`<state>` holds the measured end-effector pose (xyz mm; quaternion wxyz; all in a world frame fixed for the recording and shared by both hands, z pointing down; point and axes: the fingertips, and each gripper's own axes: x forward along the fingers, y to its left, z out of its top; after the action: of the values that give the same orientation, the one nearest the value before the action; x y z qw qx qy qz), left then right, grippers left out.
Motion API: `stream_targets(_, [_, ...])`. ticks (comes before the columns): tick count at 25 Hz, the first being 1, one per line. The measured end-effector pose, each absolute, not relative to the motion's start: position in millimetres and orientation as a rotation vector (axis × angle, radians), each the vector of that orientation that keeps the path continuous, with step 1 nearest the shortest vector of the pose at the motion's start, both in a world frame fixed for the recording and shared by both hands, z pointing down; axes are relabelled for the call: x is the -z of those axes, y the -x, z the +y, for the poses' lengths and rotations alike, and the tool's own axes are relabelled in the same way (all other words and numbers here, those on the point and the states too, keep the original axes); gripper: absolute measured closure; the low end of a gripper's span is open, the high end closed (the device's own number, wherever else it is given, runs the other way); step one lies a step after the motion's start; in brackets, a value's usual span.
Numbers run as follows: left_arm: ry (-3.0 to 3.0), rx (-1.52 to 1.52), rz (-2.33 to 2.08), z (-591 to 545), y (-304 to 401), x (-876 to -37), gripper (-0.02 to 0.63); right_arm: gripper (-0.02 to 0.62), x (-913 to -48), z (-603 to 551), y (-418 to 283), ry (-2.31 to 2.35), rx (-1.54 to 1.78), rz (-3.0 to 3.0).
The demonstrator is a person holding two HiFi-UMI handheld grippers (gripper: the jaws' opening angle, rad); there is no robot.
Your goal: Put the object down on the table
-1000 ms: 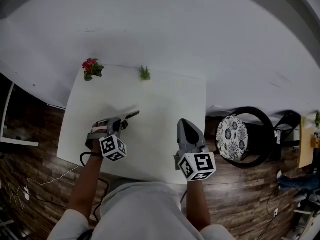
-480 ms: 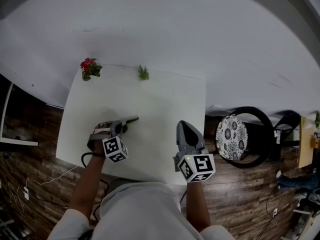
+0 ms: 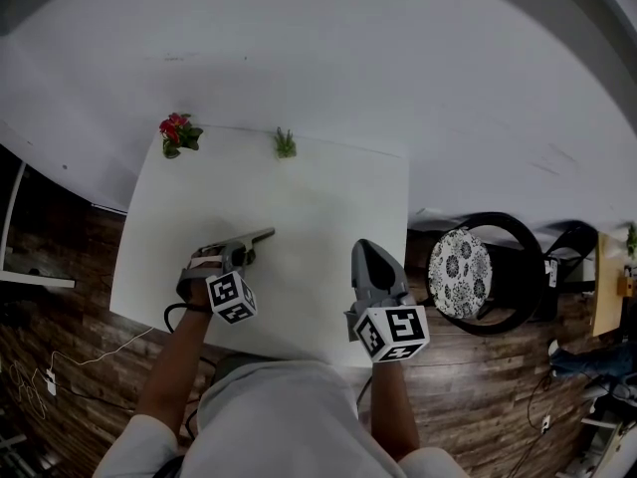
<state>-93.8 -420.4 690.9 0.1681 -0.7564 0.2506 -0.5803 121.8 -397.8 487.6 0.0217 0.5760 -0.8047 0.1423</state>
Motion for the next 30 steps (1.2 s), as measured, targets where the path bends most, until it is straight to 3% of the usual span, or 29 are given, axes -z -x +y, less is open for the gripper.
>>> stream_targets(15, [2.283, 1.670, 0.727, -406, 91, -698, 0.525, 0.592, -481, -391, -119, -1.782, -0.421, -2.504])
stream_targets(30, [2.592, 1.448, 1.059, -398, 106, -658, 0.512, 0.592, -467, -383, -104, -1.775, -0.374, -2.534])
